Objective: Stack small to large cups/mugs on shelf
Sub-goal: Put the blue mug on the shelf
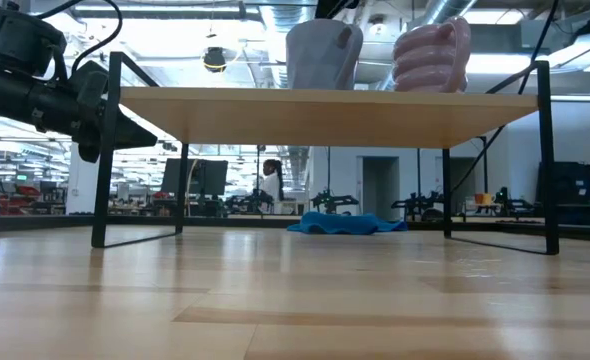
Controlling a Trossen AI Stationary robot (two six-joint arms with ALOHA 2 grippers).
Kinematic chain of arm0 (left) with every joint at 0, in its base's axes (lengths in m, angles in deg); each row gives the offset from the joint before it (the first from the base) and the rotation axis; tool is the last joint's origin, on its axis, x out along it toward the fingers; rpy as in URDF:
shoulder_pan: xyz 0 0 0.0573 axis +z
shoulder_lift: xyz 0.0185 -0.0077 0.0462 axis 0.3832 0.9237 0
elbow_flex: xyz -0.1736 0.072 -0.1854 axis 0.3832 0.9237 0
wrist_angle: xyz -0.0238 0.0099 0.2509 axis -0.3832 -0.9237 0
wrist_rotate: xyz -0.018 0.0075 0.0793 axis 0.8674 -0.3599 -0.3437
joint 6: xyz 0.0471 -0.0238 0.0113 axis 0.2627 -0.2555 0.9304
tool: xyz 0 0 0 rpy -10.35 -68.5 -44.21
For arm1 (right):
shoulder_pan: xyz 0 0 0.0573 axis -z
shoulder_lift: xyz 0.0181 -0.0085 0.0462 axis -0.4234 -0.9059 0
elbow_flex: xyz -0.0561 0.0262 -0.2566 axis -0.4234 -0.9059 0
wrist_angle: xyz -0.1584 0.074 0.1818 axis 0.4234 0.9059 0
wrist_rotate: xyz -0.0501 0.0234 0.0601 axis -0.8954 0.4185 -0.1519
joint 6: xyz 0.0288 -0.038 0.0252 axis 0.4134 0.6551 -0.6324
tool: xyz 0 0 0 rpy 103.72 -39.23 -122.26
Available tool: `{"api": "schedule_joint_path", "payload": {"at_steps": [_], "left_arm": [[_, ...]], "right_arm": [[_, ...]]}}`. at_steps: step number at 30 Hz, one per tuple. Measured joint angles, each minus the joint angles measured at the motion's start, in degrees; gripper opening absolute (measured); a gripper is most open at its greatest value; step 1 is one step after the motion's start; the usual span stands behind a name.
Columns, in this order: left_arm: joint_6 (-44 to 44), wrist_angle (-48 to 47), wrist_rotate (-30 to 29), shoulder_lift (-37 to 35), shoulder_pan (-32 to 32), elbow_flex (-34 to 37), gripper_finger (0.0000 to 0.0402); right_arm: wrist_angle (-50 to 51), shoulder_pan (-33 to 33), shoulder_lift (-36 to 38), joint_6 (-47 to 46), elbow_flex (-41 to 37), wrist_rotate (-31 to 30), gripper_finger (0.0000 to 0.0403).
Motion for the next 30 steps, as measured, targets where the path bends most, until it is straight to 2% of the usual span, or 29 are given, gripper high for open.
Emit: {"api": "schedule_joint_path", "payload": {"at_steps": [30], "left_arm": [[2.1, 0.0, 0.0, 0.0, 0.0, 0.0, 0.0027]], "right_arm": [[3.4, 0.0, -0.9, -4.4, 0.1, 2.1, 0.0118]]}}
